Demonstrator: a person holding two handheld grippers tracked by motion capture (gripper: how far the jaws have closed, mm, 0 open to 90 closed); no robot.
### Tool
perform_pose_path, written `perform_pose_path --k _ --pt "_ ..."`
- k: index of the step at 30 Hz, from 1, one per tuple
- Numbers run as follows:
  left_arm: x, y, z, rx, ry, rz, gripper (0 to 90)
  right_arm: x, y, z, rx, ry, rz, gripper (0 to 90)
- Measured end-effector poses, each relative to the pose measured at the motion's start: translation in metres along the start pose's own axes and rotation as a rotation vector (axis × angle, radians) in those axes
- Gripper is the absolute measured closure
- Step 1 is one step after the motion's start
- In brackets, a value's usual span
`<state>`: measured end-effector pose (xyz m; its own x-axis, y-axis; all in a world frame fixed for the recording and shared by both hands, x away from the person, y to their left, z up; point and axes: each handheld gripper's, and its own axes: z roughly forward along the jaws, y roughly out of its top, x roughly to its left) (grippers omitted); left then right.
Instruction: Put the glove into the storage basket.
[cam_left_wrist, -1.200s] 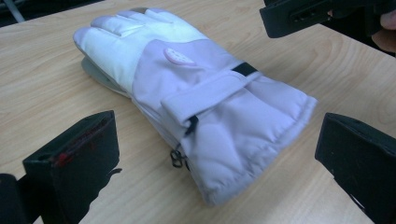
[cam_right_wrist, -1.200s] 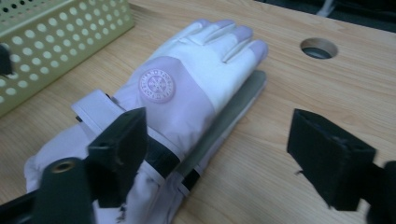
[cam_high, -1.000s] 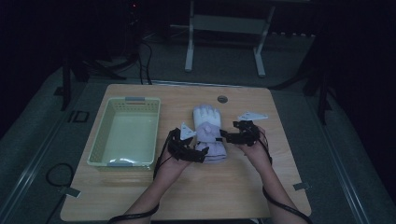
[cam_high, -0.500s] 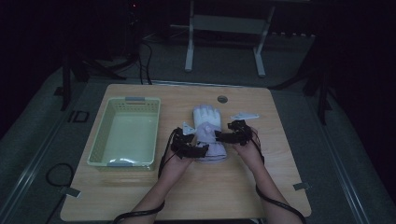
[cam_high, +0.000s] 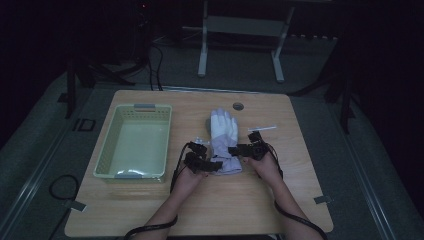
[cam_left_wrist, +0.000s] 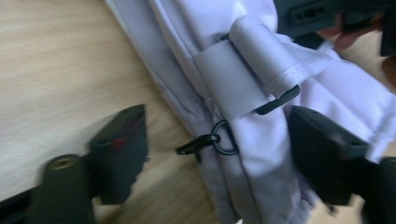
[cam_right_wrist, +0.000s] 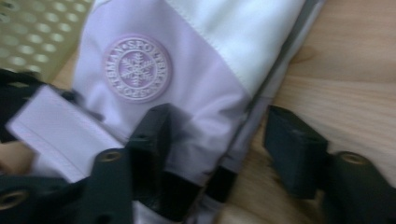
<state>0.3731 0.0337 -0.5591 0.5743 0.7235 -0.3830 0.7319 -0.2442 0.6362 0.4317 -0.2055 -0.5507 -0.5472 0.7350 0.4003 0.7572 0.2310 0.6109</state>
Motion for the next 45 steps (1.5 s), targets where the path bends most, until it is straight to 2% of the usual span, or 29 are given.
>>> perform_pose_path --k 1,2,3,6,9,13,16,18,22,31,38,39,41,45 --pt "0.000 0.000 0.000 0.005 -0.016 -0.008 36.1 0.000 0.000 0.000 0.000 0.019 0.003 51.7" --pt "0.000 0.000 0.000 0.005 -0.016 -0.008 39.9 0.000 0.000 0.000 0.000 0.019 0.003 51.7" --pt "0.001 0.000 0.000 0.008 -0.025 -0.010 39.9 0.000 -0.001 0.000 0.001 0.030 0.012 52.9" --pt "0.002 0.000 -0.001 0.006 -0.041 0.001 47.9 0.002 0.000 0.000 0.011 0.037 0.029 62.9" --pt "-0.002 0.000 -0.004 -0.001 -0.030 0.031 60.6 0.008 0.001 -0.002 0.013 -0.007 0.004 73.3" --pt "-0.005 0.001 -0.006 0.005 -0.012 0.051 66.4 0.019 0.002 -0.004 0.007 -0.080 -0.057 78.3" --pt "-0.006 0.002 -0.007 0.011 -0.016 0.049 68.7 0.026 0.003 -0.004 0.008 -0.122 -0.093 79.7" --pt "-0.007 0.004 -0.008 0.019 -0.012 0.062 70.2 0.029 0.003 -0.005 0.004 -0.136 -0.103 80.4" --pt "-0.011 0.009 -0.013 0.039 0.004 0.110 71.6 0.035 0.004 -0.008 -0.013 -0.153 -0.126 80.9" --pt "-0.016 0.020 -0.027 0.039 0.005 0.155 72.3 0.045 0.010 -0.017 -0.043 -0.163 -0.142 81.2" --pt "-0.018 0.031 -0.044 0.035 -0.001 0.187 72.7 0.058 0.020 -0.028 -0.072 -0.161 -0.152 81.3" --pt "-0.018 0.037 -0.053 0.034 0.005 0.203 72.8 0.064 0.026 -0.032 -0.080 -0.166 -0.155 81.3" --pt "-0.018 0.039 -0.057 0.033 0.003 0.204 72.9 0.069 0.031 -0.034 -0.088 -0.170 -0.159 81.3" --pt "-0.014 0.048 -0.075 0.036 -0.002 0.219 72.9 0.081 0.040 -0.037 -0.100 -0.164 -0.165 81.3"
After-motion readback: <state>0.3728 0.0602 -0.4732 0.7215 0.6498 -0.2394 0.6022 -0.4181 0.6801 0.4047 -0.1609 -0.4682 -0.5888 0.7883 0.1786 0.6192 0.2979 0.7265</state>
